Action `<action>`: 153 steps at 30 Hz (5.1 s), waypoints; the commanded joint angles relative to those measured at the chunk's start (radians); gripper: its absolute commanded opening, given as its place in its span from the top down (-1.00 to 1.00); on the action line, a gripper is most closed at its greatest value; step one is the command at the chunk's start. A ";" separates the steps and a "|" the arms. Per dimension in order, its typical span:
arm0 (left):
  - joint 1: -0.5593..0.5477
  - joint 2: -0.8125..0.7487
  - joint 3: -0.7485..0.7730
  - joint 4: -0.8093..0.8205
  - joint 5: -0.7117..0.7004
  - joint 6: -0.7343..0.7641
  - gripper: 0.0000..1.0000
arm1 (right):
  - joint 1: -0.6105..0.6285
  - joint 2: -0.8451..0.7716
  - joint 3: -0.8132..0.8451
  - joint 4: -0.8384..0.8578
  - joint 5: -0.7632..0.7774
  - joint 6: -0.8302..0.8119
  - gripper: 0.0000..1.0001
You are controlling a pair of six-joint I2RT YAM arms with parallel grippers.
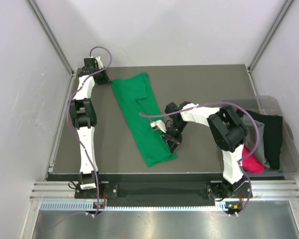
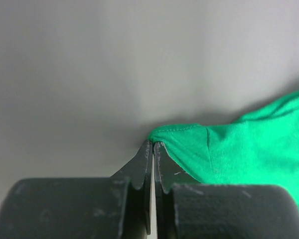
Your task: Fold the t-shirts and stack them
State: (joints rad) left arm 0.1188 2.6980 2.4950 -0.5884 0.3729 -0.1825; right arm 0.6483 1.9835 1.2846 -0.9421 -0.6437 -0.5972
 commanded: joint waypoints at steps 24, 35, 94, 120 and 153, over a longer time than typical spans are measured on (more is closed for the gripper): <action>-0.054 -0.952 -0.983 -0.057 -0.031 -0.292 -0.41 | -0.042 -0.345 -0.094 0.054 0.062 0.072 0.24; -0.223 -1.471 -1.899 0.202 0.173 -0.692 -0.22 | -0.061 -0.341 -0.257 0.193 -0.079 0.284 0.16; -0.599 -1.230 -1.911 0.331 0.115 -0.756 1.00 | -0.167 -0.025 -0.219 0.325 -0.140 0.490 0.12; -0.383 -1.422 -1.809 0.358 0.158 -0.651 1.00 | -0.113 -0.138 -0.085 0.307 -0.085 0.430 1.00; -0.212 -1.026 -1.323 0.338 0.106 -0.459 1.00 | -0.162 0.222 0.671 0.414 0.131 0.453 1.00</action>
State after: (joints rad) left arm -0.1005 1.6527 1.1217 -0.2722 0.4808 -0.6582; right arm 0.4988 2.1857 1.8801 -0.5667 -0.5228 -0.1425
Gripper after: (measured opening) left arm 0.018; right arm 0.017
